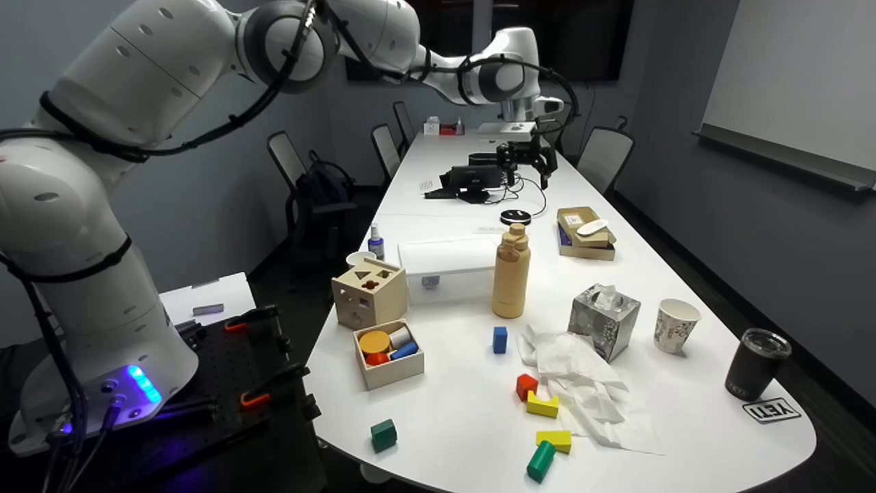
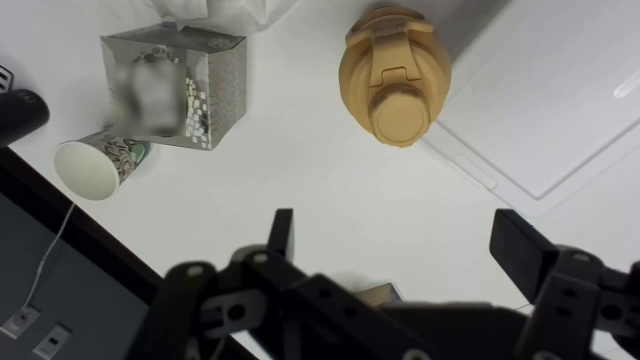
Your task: Slightly twist the cap on the water bottle
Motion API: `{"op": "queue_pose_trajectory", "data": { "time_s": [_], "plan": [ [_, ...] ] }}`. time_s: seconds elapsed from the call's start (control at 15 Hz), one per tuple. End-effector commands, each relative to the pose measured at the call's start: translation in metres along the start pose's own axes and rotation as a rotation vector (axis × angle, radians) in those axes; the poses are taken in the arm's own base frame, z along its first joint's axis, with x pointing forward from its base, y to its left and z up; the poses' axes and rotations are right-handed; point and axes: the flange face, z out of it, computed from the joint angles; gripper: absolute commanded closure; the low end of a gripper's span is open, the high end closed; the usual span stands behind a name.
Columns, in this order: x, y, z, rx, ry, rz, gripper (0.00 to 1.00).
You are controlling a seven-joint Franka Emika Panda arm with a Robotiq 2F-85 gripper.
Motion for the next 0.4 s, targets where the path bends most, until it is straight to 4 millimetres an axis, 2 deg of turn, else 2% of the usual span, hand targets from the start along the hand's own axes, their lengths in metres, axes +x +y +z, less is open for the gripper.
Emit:
{"op": "queue_pose_trajectory", "data": {
  "time_s": [0.0, 0.2, 0.33],
  "plan": [
    [-0.015, 0.002, -0.051, -0.024, -0.022, 0.060, 0.00],
    [-0.020, 0.003, -0.074, -0.039, -0.011, 0.086, 0.00],
    [-0.025, 0.005, -0.081, -0.043, -0.011, 0.102, 0.00]
  ]
}}
